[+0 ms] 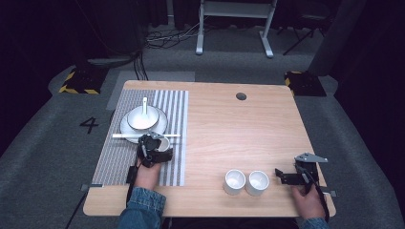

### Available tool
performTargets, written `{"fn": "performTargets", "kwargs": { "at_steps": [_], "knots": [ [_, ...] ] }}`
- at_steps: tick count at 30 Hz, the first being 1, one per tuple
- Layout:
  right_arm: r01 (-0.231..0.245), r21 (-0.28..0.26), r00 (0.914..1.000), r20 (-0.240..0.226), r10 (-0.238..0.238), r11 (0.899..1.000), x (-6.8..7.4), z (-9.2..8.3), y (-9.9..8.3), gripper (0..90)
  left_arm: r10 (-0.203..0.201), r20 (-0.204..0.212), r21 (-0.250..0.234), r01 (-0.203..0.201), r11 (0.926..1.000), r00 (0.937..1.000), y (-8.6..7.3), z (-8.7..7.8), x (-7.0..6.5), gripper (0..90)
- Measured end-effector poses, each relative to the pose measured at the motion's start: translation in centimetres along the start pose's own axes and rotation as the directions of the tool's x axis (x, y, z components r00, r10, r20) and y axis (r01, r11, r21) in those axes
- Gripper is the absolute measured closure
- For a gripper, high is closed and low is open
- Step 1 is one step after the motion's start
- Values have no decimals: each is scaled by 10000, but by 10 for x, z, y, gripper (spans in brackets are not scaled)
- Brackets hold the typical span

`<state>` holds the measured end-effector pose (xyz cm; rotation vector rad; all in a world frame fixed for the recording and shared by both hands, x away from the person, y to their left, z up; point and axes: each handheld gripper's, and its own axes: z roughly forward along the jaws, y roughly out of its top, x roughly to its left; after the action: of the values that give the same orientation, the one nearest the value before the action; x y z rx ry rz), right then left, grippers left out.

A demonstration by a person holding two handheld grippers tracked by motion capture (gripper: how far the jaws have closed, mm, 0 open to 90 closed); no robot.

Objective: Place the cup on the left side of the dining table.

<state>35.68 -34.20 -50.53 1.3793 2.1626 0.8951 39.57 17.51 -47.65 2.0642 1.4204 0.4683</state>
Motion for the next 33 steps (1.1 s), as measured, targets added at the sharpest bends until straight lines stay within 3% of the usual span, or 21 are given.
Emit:
{"fn": "performTargets", "kwargs": {
  "at_steps": [6,11,15,24,33],
  "knots": [
    [-4,0,10000,-1,4,10000,0,0,0,3,-1,8,-596,2,9982,10000,1,-10,-1,239],
    [0,0,10000,-1,0,10000,0,0,0,3,-4,60,-817,9,9967,10000,1,-17,-1,227],
    [-1,0,10000,-1,1,10000,0,0,0,3,-20,68,-934,26,9956,10000,3,-25,-3,217],
    [3,1,10000,-5,-3,10000,0,0,0,3,356,-194,-852,-372,9957,9992,2,-47,-7,227],
    [6,4,10000,-11,-6,10000,0,0,0,2,622,7,-1073,-618,9923,9981,-8,-75,-13,232]
  ]
}}
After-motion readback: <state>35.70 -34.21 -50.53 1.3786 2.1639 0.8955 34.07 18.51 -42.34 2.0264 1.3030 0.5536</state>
